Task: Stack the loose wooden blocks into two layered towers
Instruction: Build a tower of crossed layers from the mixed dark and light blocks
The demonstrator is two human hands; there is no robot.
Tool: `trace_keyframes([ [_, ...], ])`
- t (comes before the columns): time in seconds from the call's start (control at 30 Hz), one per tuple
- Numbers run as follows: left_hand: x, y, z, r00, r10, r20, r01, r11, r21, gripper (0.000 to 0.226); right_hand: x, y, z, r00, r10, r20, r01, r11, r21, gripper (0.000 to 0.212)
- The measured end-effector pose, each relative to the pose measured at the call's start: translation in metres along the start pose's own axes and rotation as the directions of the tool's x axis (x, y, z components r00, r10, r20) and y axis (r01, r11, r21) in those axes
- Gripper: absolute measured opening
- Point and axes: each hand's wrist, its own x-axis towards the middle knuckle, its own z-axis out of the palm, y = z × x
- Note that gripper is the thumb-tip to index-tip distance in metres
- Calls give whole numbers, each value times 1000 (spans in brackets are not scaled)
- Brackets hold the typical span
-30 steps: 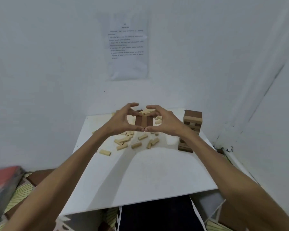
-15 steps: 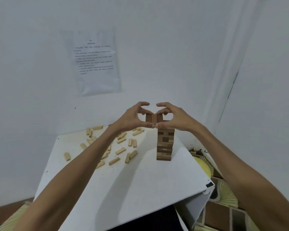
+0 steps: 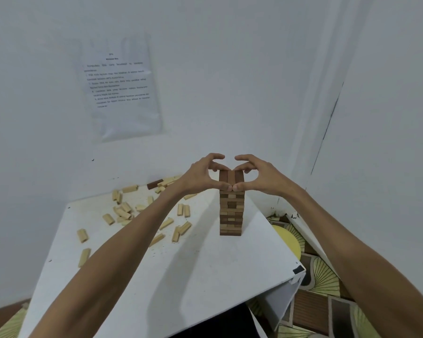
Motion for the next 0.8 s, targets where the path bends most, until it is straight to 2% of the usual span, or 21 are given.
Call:
trace_keyframes([
  [0.8, 3, -10, 9, 999, -29, 18, 29, 999, -41, 96, -2, 8, 3, 1000, 12, 4, -12, 1000, 2, 85],
])
